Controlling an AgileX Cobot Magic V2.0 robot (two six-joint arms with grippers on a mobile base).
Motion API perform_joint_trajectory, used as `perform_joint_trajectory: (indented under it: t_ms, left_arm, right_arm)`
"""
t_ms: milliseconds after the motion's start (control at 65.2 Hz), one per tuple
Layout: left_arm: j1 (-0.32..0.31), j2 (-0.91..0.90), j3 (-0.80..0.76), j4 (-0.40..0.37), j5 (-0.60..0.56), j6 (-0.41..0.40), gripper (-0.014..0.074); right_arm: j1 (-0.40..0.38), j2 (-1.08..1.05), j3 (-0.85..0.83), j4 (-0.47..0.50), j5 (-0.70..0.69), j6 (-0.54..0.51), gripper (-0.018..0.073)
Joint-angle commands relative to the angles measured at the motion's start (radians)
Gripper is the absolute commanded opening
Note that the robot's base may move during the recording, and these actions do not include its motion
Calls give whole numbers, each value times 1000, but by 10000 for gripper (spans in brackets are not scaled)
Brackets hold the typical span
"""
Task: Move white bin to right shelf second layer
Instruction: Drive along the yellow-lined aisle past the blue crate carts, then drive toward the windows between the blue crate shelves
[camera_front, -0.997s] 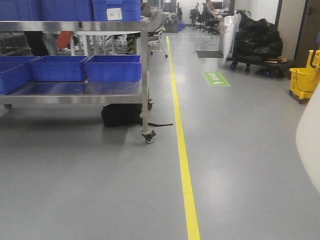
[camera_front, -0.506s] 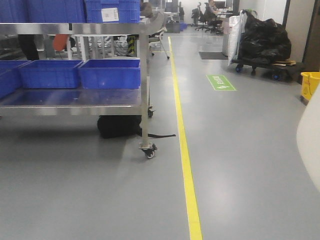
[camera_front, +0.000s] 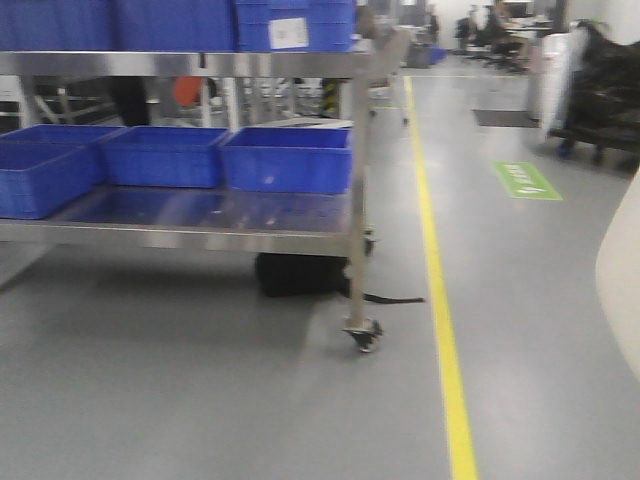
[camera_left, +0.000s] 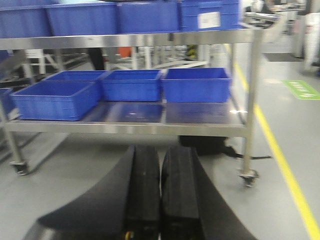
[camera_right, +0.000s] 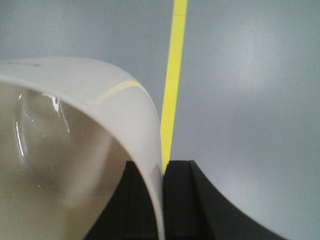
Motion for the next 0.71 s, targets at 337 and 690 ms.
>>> perform_joint_trajectory:
  t_ms: [337, 690]
  left_arm:
    - [-4, -13, 37, -6, -84, -3, 85]
    - [-4, -13, 37, -6, -84, -3, 85]
  right_arm:
    - [-8, -2, -29, -2, -47, -4, 52]
    - [-8, -2, -29, -2, -42, -4, 52]
